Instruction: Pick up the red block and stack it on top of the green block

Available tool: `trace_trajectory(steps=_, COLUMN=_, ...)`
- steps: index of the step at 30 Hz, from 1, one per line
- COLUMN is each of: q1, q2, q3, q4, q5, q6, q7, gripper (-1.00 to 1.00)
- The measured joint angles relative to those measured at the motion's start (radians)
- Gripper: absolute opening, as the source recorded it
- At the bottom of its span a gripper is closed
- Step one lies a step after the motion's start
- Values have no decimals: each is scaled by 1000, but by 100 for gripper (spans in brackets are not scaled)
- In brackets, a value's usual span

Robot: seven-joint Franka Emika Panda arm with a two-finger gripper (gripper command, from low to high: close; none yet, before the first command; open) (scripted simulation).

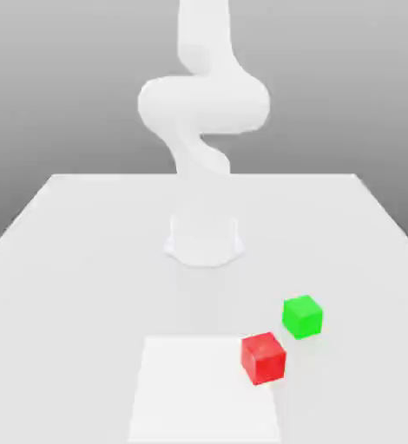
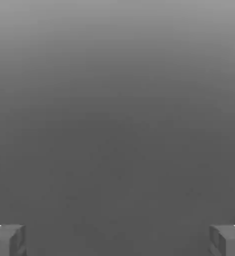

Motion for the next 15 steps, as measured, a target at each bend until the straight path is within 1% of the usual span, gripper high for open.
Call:
trace_trajectory(steps=5, q1=69, q2=198, q3=-14, q4=-110, q5=53, q6=114, q7=-67, gripper=0)
trace_trajectory(steps=9, q1=111, q2=346, q3=-6, q4=-194, q5=81, q6=199, q7=-109, gripper=0)
trace_trajectory(steps=12, q1=136, q2=456, q3=8, q4=-257, q5=88, q6=264, q7=-130, gripper=0)
trace_trajectory(steps=15, q1=153, q2=563, q3=26, q4=-320, q5=74, q6=329, q7=-136, gripper=0)
